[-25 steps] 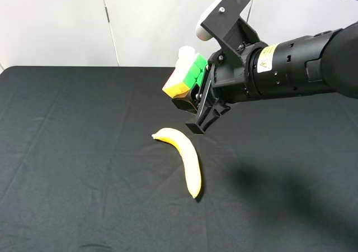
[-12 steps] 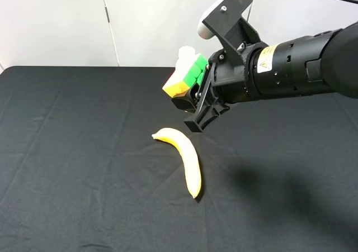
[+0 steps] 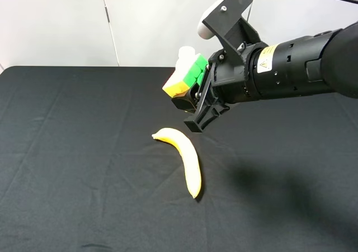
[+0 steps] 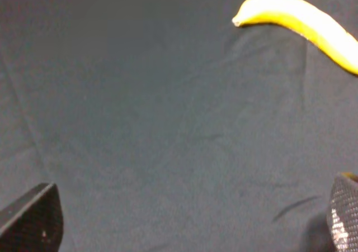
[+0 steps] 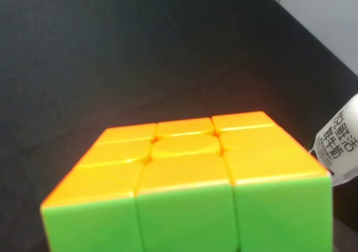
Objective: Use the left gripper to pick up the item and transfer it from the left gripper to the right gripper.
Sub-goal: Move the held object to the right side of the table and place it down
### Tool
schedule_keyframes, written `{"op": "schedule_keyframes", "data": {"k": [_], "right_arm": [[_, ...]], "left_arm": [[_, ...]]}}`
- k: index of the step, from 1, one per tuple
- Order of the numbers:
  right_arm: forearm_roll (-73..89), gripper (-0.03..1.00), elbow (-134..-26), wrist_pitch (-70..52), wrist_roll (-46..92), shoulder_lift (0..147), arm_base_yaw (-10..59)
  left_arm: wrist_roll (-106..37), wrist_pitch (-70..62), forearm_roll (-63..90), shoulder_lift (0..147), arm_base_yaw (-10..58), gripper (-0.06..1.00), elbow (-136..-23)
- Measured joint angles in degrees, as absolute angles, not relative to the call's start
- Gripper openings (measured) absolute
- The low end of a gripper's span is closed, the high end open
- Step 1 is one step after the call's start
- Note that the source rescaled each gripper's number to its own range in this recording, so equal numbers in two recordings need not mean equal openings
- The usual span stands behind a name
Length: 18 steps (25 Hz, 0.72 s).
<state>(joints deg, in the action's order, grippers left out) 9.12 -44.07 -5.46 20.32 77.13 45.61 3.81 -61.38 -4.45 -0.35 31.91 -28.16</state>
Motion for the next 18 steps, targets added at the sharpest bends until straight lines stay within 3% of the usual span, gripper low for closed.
{"op": "schedule_keyframes", "data": {"k": [10,18], "right_arm": [[9.12,0.0,-44.07,-5.46,19.77,77.13,45.61],[9.18,0.0,-44.07,-10.25,13.23,77.13,45.44]], "left_arm": [[3.81,-60.96,-4.45,-0.35,31.37,0.84,-28.17],[3.81,-60.96,-4.45,-0.35,17.52,0.83,-28.17]]}}
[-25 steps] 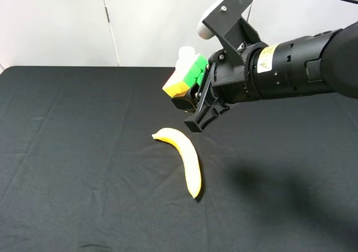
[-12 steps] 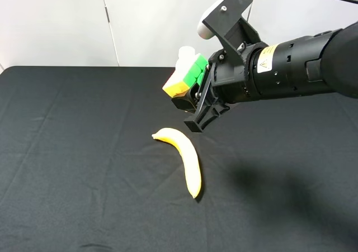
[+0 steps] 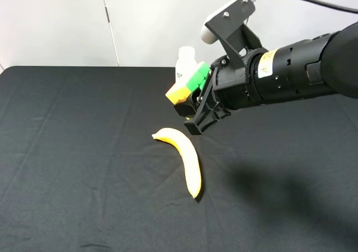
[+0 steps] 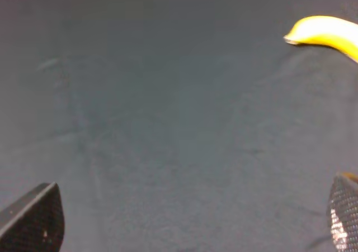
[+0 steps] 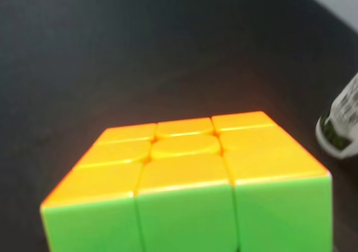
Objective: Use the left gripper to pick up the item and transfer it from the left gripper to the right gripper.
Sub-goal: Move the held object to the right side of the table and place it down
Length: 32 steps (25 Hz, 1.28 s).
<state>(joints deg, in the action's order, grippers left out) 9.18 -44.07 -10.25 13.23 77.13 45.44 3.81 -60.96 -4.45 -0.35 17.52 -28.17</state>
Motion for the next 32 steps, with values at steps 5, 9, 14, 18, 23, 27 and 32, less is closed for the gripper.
{"op": "schedule_keyframes", "data": {"k": [5,9,14,18,23,27,32], "right_arm": [[9.35,0.0,-44.07,-17.22,9.2,77.13,41.66],[9.35,0.0,-44.07,-23.84,7.79,77.13,34.48],[9.11,0.0,-44.07,-29.06,7.61,77.74,22.49],[8.72,0.0,-44.07,-30.63,7.62,81.34,13.87],[8.48,0.0,-44.07,-29.08,7.9,88.21,8.35],[8.04,0.0,-44.07,-26.22,8.02,92.9,8.09],[6.77,0.0,-44.07,-23.57,8.02,97.35,8.09]], "left_arm": [[3.81,-60.96,-4.6,-0.35,8.21,0.83,-28.17],[3.81,-60.96,-4.86,-0.35,3.38,0.83,-28.17],[3.81,-60.94,-4.93,-0.35,0.26,0.83,-28.17],[3.81,-60.94,-5.0,-0.35,0.26,0.83,-28.17],[3.81,-60.89,-5.04,-0.35,0.26,0.83,-28.17],[3.81,-60.89,-5.04,-0.35,0.26,0.83,-28.17],[3.81,-60.89,-5.04,-0.35,0.26,0.83,-28.17]]}}
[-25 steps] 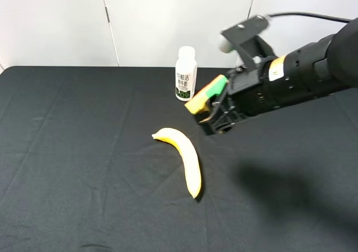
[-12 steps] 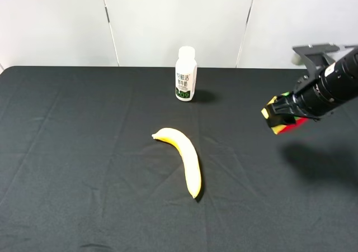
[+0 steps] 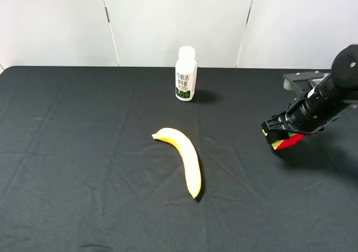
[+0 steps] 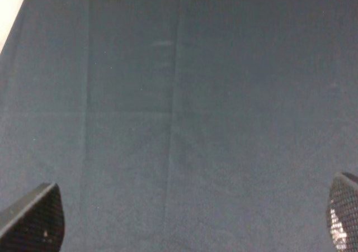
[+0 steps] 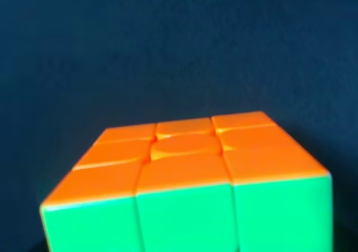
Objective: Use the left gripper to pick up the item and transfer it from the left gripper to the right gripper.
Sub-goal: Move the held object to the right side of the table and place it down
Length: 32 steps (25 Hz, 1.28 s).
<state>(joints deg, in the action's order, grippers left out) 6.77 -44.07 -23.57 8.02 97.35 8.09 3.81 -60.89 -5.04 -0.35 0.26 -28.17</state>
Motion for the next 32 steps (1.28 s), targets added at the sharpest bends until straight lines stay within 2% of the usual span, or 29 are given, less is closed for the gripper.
{"op": "schedule_keyframes", "data": {"k": [14,15,16,17,18,19,23,27,32], "right_arm": [[5.95,0.01,-44.07,-23.12,8.02,98.06,8.09],[5.95,0.21,-44.07,-23.24,8.02,98.06,8.09],[5.95,0.53,-44.12,-23.24,8.02,98.06,8.09],[5.95,0.7,-44.09,-23.24,8.02,98.06,8.09],[5.95,0.83,-44.09,-23.24,8.02,98.06,8.09],[5.95,0.9,-44.09,-23.24,8.02,98.06,8.09],[5.95,0.99,-44.09,-23.24,8.02,98.06,8.09],[5.95,0.99,-44.09,-24.92,8.02,96.57,8.09],[6.17,0.99,-44.14,-30.82,7.85,86.96,8.09]], "left_arm": [[3.81,-60.84,-5.04,-0.35,0.26,0.83,-28.17],[3.81,-60.84,-5.04,-0.35,0.26,0.83,-28.17],[3.81,-60.84,-5.04,-0.35,0.26,0.83,-28.17],[3.81,-60.84,-5.04,-0.35,0.26,0.83,-28.17],[3.81,-60.84,-5.04,-0.35,0.26,0.83,-28.17],[3.81,-60.84,-5.04,-0.35,0.26,0.83,-28.17],[3.81,-60.84,-5.04,-0.35,0.26,0.82,-28.17],[3.76,-60.84,-5.04,-0.35,0.26,0.82,-28.17],[3.76,-60.84,-5.04,-0.35,0.26,0.82,-28.17]]}}
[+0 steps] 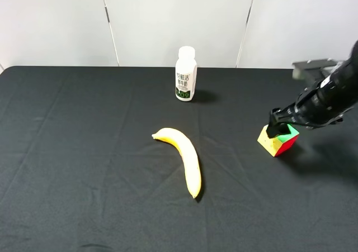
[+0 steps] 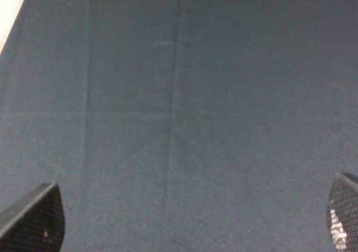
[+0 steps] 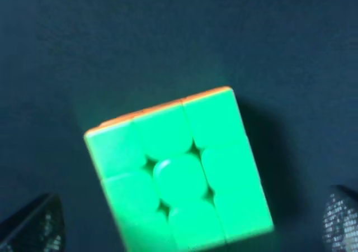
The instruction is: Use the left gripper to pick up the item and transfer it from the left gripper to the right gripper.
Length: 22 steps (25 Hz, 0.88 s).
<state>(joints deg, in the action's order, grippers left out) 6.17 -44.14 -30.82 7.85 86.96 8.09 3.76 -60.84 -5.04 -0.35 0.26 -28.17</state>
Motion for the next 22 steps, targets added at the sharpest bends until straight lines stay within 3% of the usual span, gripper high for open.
{"op": "schedule_keyframes", "data": {"k": [22], "right_arm": [[6.17,0.99,-43.97,-63.9,5.08,35.1,8.09]], "left_arm": [[3.76,-60.84,-5.04,-0.35,0.26,0.82,-28.17]]}}
